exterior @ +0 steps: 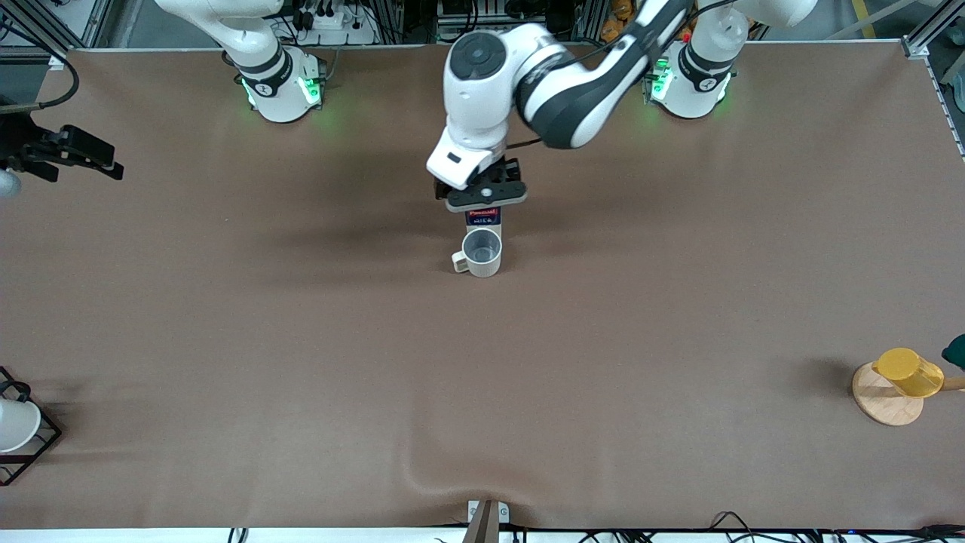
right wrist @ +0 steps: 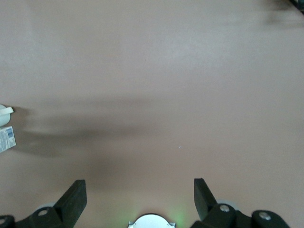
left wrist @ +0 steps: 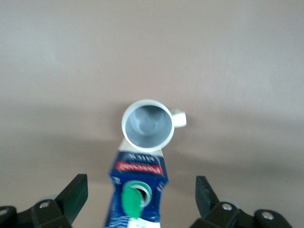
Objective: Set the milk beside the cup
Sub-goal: 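Lower the milk carton next to the mug with the left gripper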
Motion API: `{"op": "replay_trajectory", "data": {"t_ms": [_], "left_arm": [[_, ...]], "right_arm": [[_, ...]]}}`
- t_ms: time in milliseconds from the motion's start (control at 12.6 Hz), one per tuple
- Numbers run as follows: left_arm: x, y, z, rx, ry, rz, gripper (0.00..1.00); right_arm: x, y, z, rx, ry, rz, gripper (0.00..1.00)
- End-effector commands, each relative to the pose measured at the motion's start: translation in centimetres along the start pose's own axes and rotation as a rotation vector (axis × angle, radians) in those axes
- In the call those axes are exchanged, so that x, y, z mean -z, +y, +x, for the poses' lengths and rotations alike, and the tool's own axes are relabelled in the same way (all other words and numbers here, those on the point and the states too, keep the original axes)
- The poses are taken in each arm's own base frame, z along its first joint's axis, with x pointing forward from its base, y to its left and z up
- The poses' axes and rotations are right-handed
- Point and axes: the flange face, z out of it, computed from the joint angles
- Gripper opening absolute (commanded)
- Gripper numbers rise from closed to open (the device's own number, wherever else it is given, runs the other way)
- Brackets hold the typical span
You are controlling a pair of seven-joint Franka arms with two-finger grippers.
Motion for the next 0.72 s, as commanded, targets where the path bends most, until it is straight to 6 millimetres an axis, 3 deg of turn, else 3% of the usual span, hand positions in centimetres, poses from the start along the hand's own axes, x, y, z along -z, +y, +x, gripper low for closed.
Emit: {"op": "replay_trajectory", "data": {"t_ms": [0, 318, 637], "left_arm": [[7.8, -4.9, 3.6, 0.078, 0.071, -0.017, 1.00], [13.5, -11.9, 8.5, 0.139, 0.117, 0.020, 1.00], [15.0, -15.5, 10.0, 0.099, 0.095, 0.087, 1.00]], "right_arm": [[-0.1, 0.3, 0.2, 0.007, 0.013, 0.011, 1.00], [-0.8, -0.1, 0.6, 0.014, 0.015, 0.010, 1.00], [-0.8, -0.3, 0.2, 0.017, 0.008, 0.010, 1.00]]}}
